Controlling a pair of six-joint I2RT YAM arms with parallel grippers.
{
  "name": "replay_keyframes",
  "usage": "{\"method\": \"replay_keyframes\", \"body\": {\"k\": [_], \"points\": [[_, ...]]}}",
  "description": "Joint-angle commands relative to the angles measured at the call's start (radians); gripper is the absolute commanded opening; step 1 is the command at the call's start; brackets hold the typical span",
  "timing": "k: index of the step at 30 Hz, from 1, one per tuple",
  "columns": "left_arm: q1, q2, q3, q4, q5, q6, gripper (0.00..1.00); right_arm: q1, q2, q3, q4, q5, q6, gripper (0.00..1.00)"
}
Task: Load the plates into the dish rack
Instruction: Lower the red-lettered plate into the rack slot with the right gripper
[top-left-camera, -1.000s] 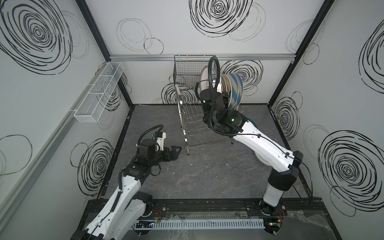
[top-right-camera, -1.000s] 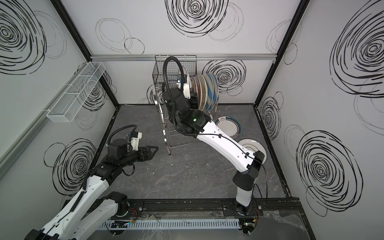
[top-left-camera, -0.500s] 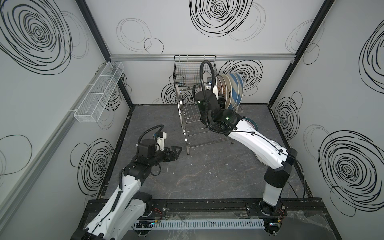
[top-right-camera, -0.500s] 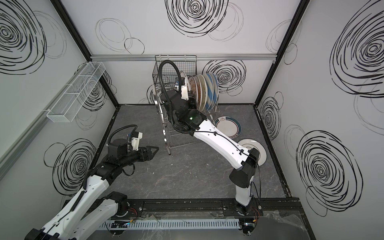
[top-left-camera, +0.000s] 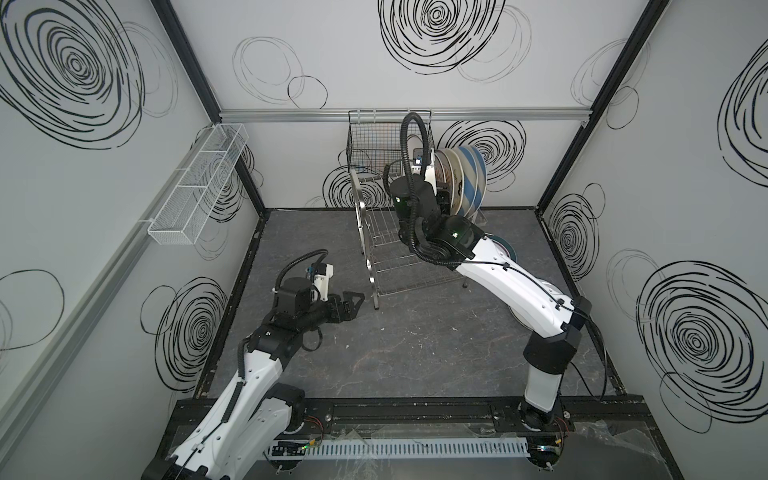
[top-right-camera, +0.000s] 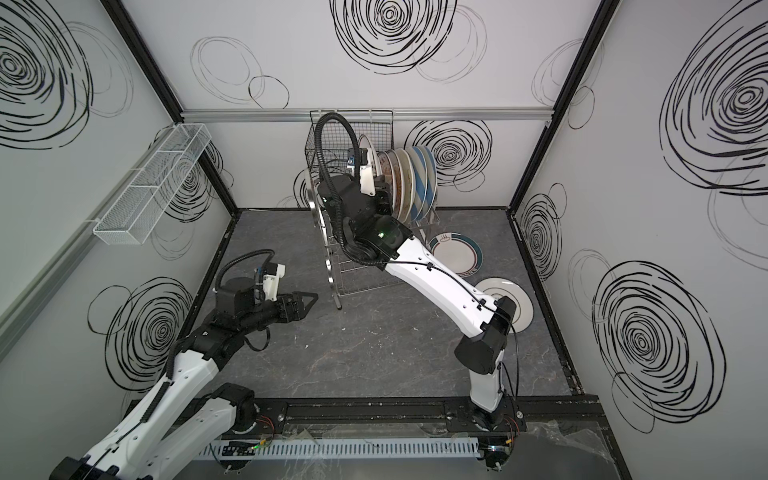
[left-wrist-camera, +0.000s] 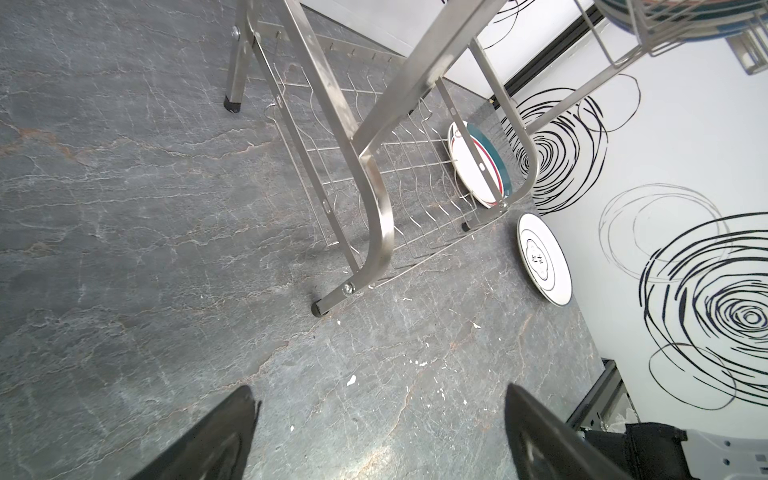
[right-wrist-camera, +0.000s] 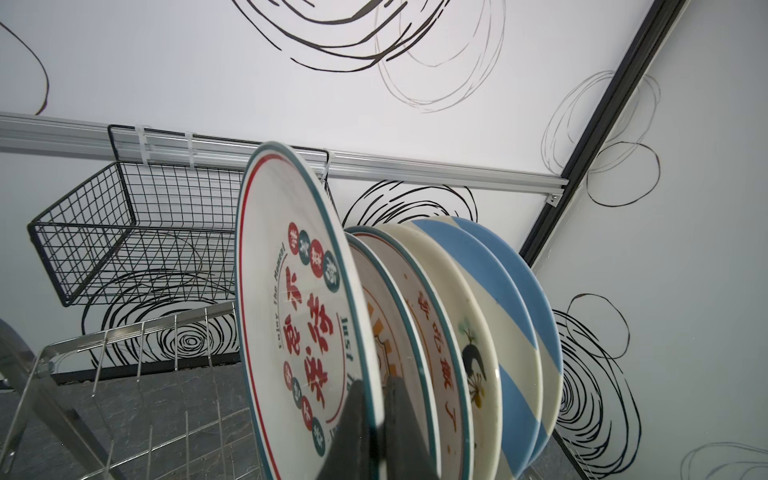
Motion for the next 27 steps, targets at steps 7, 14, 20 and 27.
{"method": "replay_keyframes", "body": {"k": [7,14,20,27], "points": [[0.010,-0.001,-0.009,0.038,0.016,0.020,0.96,-0.029,0.021,0.028,-0.037,0.000,0.068,0.00],[0.010,-0.003,-0.010,0.038,0.015,0.020,0.96,-0.034,0.020,0.011,-0.063,-0.016,0.100,0.00],[0.010,-0.003,-0.011,0.038,0.015,0.021,0.96,-0.033,0.024,-0.008,-0.084,-0.034,0.129,0.00],[0.010,-0.002,-0.010,0.038,0.017,0.020,0.96,-0.031,0.019,-0.005,-0.086,-0.045,0.121,0.15]]}}
